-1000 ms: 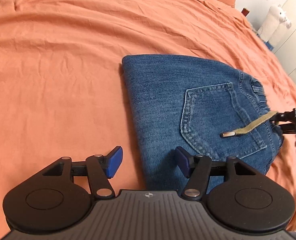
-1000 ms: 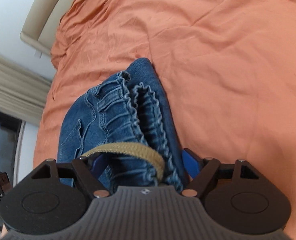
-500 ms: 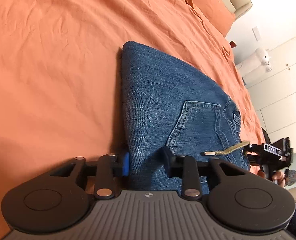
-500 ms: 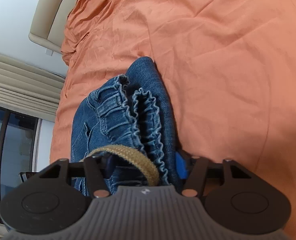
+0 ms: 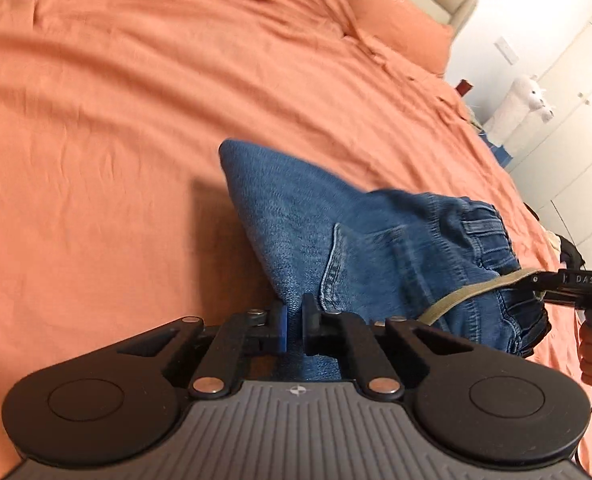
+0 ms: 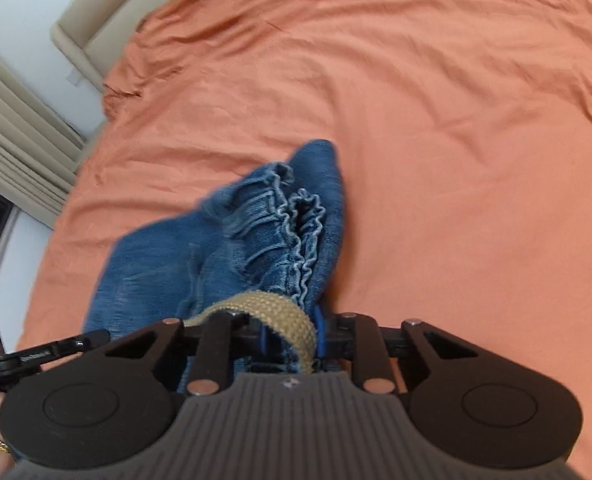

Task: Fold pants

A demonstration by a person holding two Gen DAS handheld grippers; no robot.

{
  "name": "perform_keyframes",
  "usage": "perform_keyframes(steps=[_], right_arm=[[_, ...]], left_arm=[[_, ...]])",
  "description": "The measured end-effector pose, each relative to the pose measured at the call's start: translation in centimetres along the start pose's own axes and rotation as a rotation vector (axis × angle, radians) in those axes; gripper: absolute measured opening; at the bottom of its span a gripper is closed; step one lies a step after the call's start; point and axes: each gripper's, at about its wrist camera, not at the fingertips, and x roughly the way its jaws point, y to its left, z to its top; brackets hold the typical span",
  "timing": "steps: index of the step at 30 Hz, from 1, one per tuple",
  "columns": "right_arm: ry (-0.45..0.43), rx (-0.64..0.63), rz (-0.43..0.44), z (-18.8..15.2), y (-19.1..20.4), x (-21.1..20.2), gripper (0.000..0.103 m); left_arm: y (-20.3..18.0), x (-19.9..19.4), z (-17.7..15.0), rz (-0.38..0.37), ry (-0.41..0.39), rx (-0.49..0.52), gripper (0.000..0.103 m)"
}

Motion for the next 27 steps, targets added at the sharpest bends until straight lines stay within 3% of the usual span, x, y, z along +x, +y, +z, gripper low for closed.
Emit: perform_keyframes(steps=[4,10,14,21,27], right_arm=[[0.011,-0.06,0.005,-0.8,4.7,-0.7,0.016],[0.007,-0.095,0.071,-2.2,12.0,0.7,0.016],[0.018,-0.12,0.128,-2.9,17.6,3.3,0.016],[0.081,-0.13,0.227,-4.4,25.6,10.0,0.016],[0.141,-0.125,0.267,-7.3,28.0,16.3,0.016]], left_arm=[[0.7,-3.9,0.8,0.035,-0.039,0.037,0.006],[-0.1,-5.1,2.2,0.084,-0.088,0.039,0.006],[1.3,-5.1,3.4,0.154,-0.118,0.047,0.006],[7.9,-9.8,3.9,0.27,-0.104,0.039,0.006],[15.8,-9.3,1.6,0.277,-0.081,-0.08,0.006]])
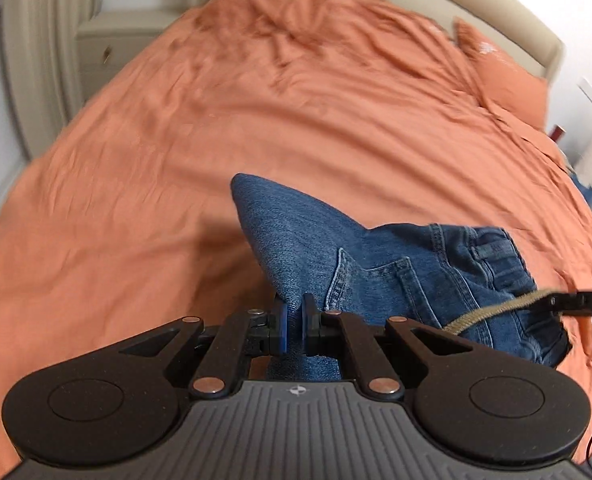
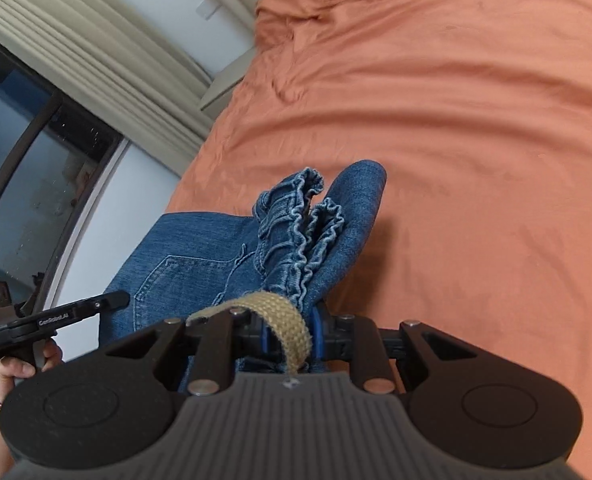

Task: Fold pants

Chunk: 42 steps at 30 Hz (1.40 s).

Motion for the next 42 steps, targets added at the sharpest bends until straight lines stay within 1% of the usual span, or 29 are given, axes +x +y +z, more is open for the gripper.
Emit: perform_keyframes(steps=[2,4,8,11,14,16,17,18,19,20,21,22,23,24,28,29,31,33,36,38,42], right_arm=[[0.033,0.026,-0.017,-0.8,-1.2,1.8,0.016],[0.045,0.039,-0.046,-1.5,-2.7,2.6,0.016],[0.063,0.111,-0.055,-3.0,-5.8,3.9,0.016],[0.046,0.11,-0.067,-3.6,-6.2,4.8,0.016],[0.032,0.073,-0.086,-4.0,-6.2,4.6,0.018],[0.018,0.033,-0.112,-4.2,-5.5,4.4,0.021],[0.005,0.001,-0.141,-4.2,-4.9,4.5,0.03],[-0.015,-0.041,-0.178,-3.9,-4.3,4.5,0.036],[-0.034,-0.092,-0.2,-4.0,-3.5,4.0,0.047],[-0.059,-0.148,-0.215,-4.2,-2.7,3.6,0.047],[-0.097,-0.206,-0.24,-4.5,-1.6,2.8,0.046],[-0.14,-0.265,-0.284,-5.1,-0.5,1.9,0.045],[-0.183,-0.325,-0.319,-5.7,0.7,1.1,0.047],[-0.219,-0.376,-0.336,-6.5,1.9,0.3,0.047],[-0.265,-0.557,-0.412,-9.9,6.5,0.2,0.045],[-0.272,-0.59,-0.41,-10.8,7.2,0.2,0.045],[-0.272,-0.613,-0.423,-12.1,7.9,1.1,0.044],[-0.27,-0.614,-0.46,-13.1,7.8,2.4,0.044],[-0.236,-0.545,-0.466,-13.8,6.3,3.8,0.045],[-0.232,-0.504,-0.457,-14.4,5.3,4.0,0.045],[-0.214,-0.508,-0.482,-15.3,4.8,5.4,0.045]], left_arm=[[1.4,1.6,-1.1,0.004,0.008,-0.026,0.006],[2.9,2.8,-1.6,0.017,0.02,-0.046,0.006],[4.9,5.1,-2.5,-0.016,0.052,-0.081,0.008],[5.0,6.3,-3.0,-0.009,0.058,-0.095,0.011],[5.2,6.4,-3.2,0.004,0.054,-0.088,0.014],[5.1,5.7,-3.2,0.027,0.048,-0.07,0.023],[4.9,5.1,-3.3,0.039,0.032,-0.061,0.024],[4.7,4.4,-3.4,0.05,0.014,-0.054,0.027],[4.5,3.6,-3.6,0.065,-0.004,-0.043,0.032],[4.3,2.6,-3.8,0.081,-0.029,-0.025,0.034],[4.0,1.5,-4.2,0.096,-0.059,0.0,0.039],[3.6,0.5,-4.5,0.106,-0.084,0.028,0.044],[3.1,-0.5,-5.0,0.113,-0.106,0.056,0.046],[2.6,-1.4,-5.6,0.112,-0.122,0.079,0.047],[0.8,-3.2,-8.4,0.093,-0.123,0.153,0.047],[0.4,-3.3,-9.1,0.096,-0.119,0.177,0.047],[-0.2,-3.2,-10.3,0.115,-0.109,0.21,0.048],[-0.4,-2.5,-11.1,0.137,-0.09,0.209,0.048],[-0.2,-1.5,-11.8,0.146,-0.087,0.199,0.048],[0.0,-0.8,-12.5,0.156,-0.091,0.202,0.049],[0.2,1.0,-13.5,0.175,-0.075,0.224,0.05]])
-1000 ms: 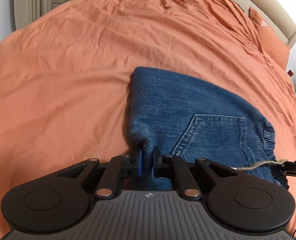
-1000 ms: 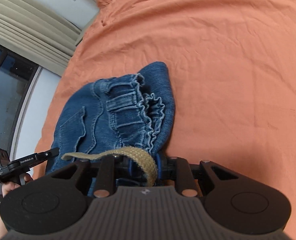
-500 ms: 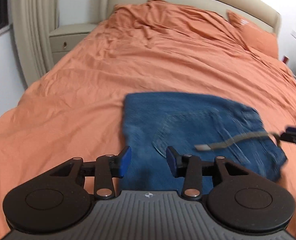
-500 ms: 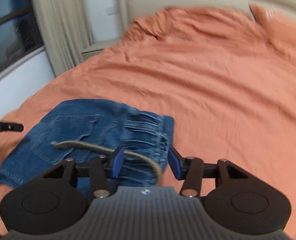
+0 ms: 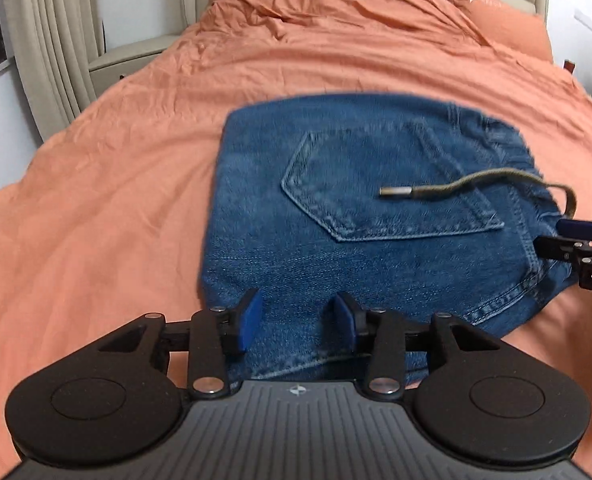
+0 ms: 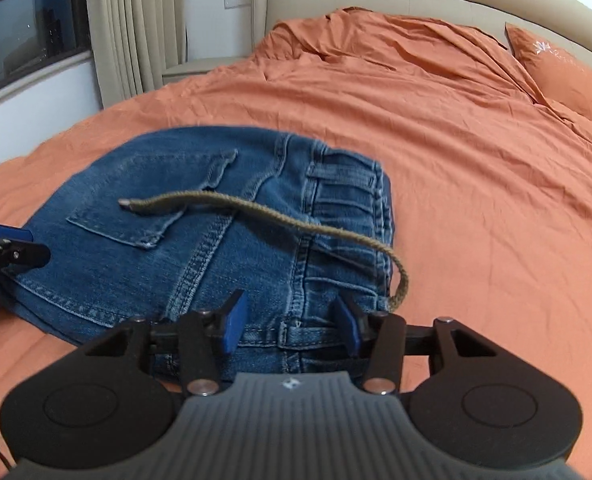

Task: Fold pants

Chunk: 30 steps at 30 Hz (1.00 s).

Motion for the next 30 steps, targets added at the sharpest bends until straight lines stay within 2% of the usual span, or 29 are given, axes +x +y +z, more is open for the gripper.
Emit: perform_keyframes(steps=[4,8,11,14,18,20,21,26,30], right_arm=[[-0.011,-0.034,-0.016,-0.4,0.4,0.4,0.046],[0.039,0.008,0.006,1.1,-0.3,0.5,0.047],[0.051,0.023,0.017,2.5,-0.5,-0.8,0.049],[0.012,0.033,0.022,3.6,-0.6,-4.1,0.06],[-0.049,0.023,0.007,4.6,-0.2,-9.5,0.063],[-0.086,0.03,0.006,4.6,0.0,-12.5,0.077],[-0.108,0.031,0.009,4.5,0.1,-14.0,0.078],[-0.192,0.028,-0.003,3.5,1.1,-20.7,0.081],[-0.245,0.046,-0.025,1.8,2.3,-24.7,0.081]], left_arm=[[0.3,0.2,-0.2,-0.009,-0.013,-0.001,0.05],[0.4,-0.9,0.7,-0.021,-0.008,0.042,0.05],[0.4,-3.3,1.8,0.017,-0.033,0.089,0.051],[0.6,-7.3,2.5,0.049,-0.111,0.128,0.06],[0.7,-13.0,3.1,0.068,-0.19,0.128,0.061],[0.5,-15.9,2.9,0.084,-0.246,0.12,0.064],[0.3,-17.5,2.5,0.092,-0.272,0.114,0.069],[-1.3,-23.1,1.3,0.162,-0.339,0.096,0.073],[-3.7,-26.6,-0.2,0.126,-0.353,0.063,0.088]])
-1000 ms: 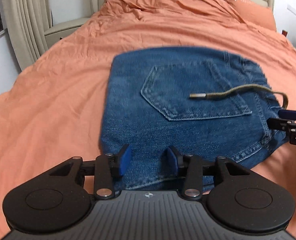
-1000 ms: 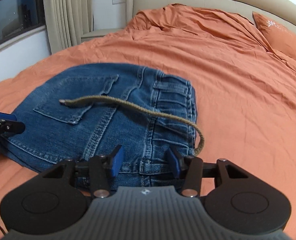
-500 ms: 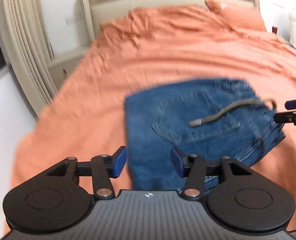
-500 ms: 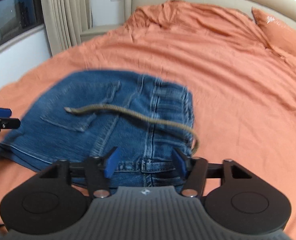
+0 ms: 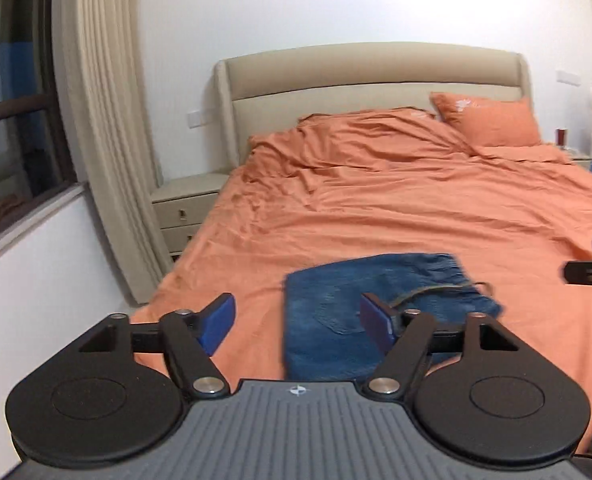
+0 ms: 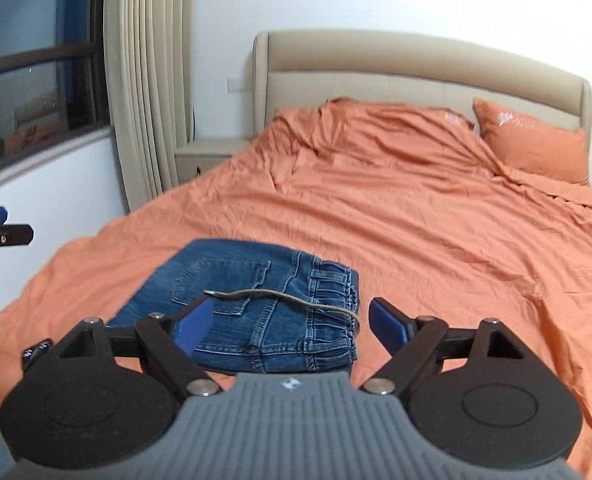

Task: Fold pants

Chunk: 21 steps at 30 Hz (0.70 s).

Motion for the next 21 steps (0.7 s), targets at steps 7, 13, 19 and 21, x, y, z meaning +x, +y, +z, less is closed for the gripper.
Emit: perform_keyframes(steps=[7,13,19,21], right_arm=[[-0.059,-0.05,-0.04,-2.5,3.0,-4.4,0.081],[-0.042,-0.084,-0.047,-4.2,3.8,-5.0,0.081],[0.011,-0.054,-0.064,-4.9,3.5,-2.9,0.081],[0.031,-0.044,-0.066,-5.0,3.3,-1.9,0.081]], left_arm=[[-4.3,-2.1,-2.0,0.012,0.027,-0.016,0.091],[-6.6,-0.3,-4.0,-0.029,0.106,-0.074,0.091],[-7.4,2.2,-4.8,-0.028,0.186,-0.097,0.089],[-7.7,2.6,-5.2,-0.023,0.196,-0.098,0.089]])
